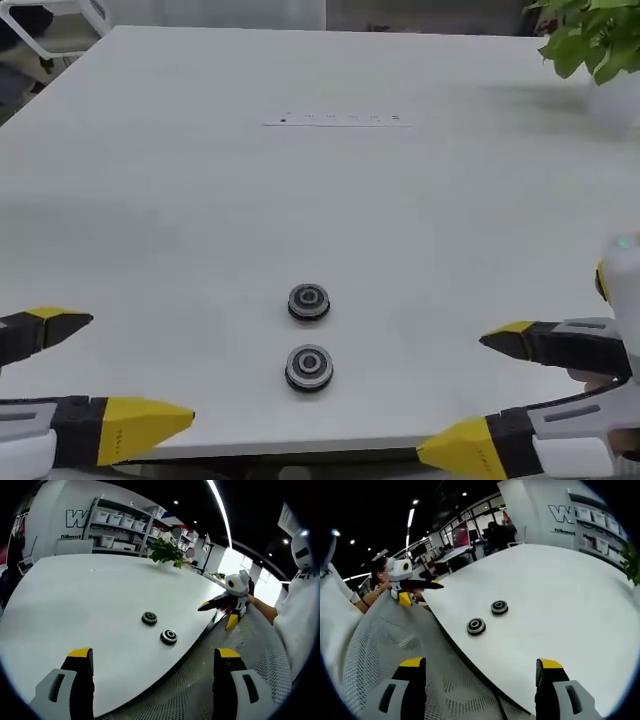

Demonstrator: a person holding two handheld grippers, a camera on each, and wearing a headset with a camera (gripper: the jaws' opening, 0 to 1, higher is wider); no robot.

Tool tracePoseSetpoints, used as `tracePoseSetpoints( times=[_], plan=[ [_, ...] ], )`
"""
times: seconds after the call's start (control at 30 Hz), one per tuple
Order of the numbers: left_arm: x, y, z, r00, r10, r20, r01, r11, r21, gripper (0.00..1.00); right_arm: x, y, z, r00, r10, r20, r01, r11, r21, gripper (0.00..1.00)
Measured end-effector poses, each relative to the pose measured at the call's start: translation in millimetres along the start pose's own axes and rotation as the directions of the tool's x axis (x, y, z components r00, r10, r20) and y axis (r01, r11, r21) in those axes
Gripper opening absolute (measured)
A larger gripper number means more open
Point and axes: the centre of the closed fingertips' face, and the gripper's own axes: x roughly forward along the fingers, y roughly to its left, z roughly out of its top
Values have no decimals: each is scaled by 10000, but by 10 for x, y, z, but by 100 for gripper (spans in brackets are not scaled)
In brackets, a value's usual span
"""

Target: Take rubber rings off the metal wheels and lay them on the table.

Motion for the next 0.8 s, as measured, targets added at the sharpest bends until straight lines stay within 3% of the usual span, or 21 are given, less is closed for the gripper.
tracePoseSetpoints(
  times=[0.2, 0.37, 0.53, 0.57, 0.63, 0.7, 0.77, 0.8],
  plan=[
    [8, -21, -24, 9998, -104, -179, 106, 9999, 90, 99, 2, -6, -4, 10000, -49, -46, 49, 10000, -22, 91],
    [-1, -20, 41, 9996, -179, 232, 182, 9997, -156, 99, -16, -33, 35, 9997, -167, 196, 166, 9999, 47, 89],
    [-3, -26, 57, 9993, -202, 311, 205, 9997, -115, 99, -23, -8, 80, 9991, -48, 413, 53, 9999, -126, 86],
    [-3, -37, 66, 9990, -277, 337, 280, 9996, -90, 99, -21, 24, 92, 9988, 117, 486, -111, 9999, -116, 85],
    [1, -163, 165, 9920, -1013, 752, 995, 9947, 264, 99, -29, 50, 138, 9970, 276, 726, -267, 9996, -131, 85],
    [-1, -213, 138, 9913, -1251, 406, 1213, 9889, 863, 99, -46, 41, 160, 9962, 217, 844, -207, 9997, -137, 85],
    [6, -173, 70, 9955, -931, -172, 947, 9834, 1551, 99, -54, 29, 168, 9962, 122, 865, -105, 9997, -198, 85],
    [6, -165, 65, 9963, -823, -262, 855, 9820, 1684, 99, -63, 23, 182, 9960, 21, 893, 7, 9995, -308, 85]
  ],
)
